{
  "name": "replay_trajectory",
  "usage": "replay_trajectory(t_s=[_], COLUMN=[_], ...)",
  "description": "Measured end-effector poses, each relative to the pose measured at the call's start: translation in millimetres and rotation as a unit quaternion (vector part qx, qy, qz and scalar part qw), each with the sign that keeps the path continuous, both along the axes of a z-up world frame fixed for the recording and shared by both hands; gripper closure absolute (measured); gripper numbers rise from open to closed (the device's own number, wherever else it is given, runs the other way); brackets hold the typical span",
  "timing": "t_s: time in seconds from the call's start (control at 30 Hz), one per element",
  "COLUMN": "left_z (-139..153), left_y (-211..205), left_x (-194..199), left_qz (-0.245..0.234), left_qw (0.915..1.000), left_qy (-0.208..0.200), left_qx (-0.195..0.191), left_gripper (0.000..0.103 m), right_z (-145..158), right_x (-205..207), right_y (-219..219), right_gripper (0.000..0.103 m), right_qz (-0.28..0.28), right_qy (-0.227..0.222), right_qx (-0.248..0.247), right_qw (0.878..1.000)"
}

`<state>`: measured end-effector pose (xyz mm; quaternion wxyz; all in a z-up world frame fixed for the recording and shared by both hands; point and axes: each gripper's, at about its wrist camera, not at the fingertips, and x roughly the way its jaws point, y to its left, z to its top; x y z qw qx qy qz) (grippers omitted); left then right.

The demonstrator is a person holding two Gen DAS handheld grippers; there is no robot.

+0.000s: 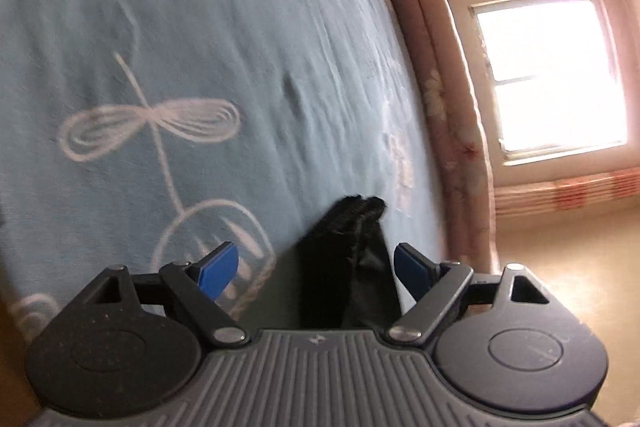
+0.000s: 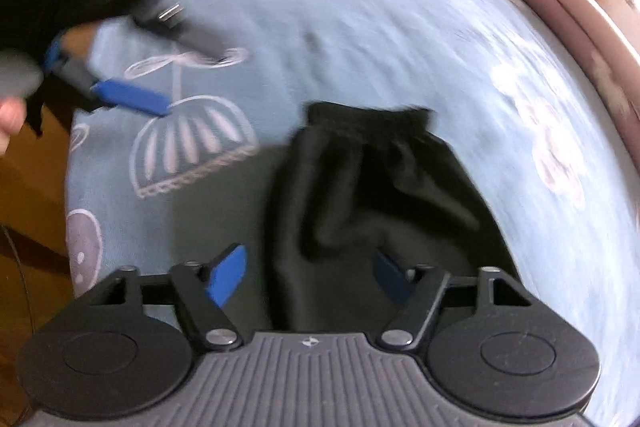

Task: Fold clothes
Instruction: 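Close the left gripper on the elastic cuffs and lift them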

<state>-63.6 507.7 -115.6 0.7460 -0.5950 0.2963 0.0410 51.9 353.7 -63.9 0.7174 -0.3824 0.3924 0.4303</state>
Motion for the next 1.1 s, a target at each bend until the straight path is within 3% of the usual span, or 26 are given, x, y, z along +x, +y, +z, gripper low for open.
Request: replay_trajectory(t_s=[0.17,0.23,0.3,0.33,0.37,0.7,0.97,1.07,1.1], left_z=[-25,-32,-36,-37,-39,-49,-31,-26,-25], left_y=[-7,-14,-22,-26,-30,-47,-51,-56,-57], left_x=[21,30,39,44,49,96,119,124,124], left_qz=[-0.029,-0.042,-0.057,-0.067,-0.077,-0.123,-0.147,-0.163,-0.167], left_qw=[0.9949,0.9930,0.9912,0.9903,0.9899,0.9845,0.9868,0.9860,0.9857], left_qy=[-0.026,-0.026,-0.023,-0.022,-0.020,-0.034,-0.046,-0.030,-0.023], left_qx=[-0.093,-0.108,-0.118,-0.120,-0.118,-0.121,-0.050,-0.015,-0.004], left_gripper=[0.016,0.016,0.016,0.015,0.015,0.014,0.014,0.023,0.034], right_z=[-23,-23,-23,-22,-22,-7,2,5,6], right_x=[-4,-2,-1,0,3,12,16,18,18], right_y=[19,22,24,26,26,14,10,5,4], right_gripper=[0.054,0.060,0.074,0.088,0.092,0.095,0.095,0.095,0.095], right_qz=[0.016,0.017,0.018,0.017,0.014,-0.011,-0.024,-0.027,-0.027], right_qy=[-0.036,-0.044,-0.049,-0.052,-0.050,-0.023,-0.012,-0.011,-0.009], right_qx=[-0.035,-0.037,-0.039,-0.040,-0.040,-0.014,0.007,0.015,0.017], right_qw=[0.999,0.998,0.998,0.998,0.998,1.000,1.000,0.999,0.999])
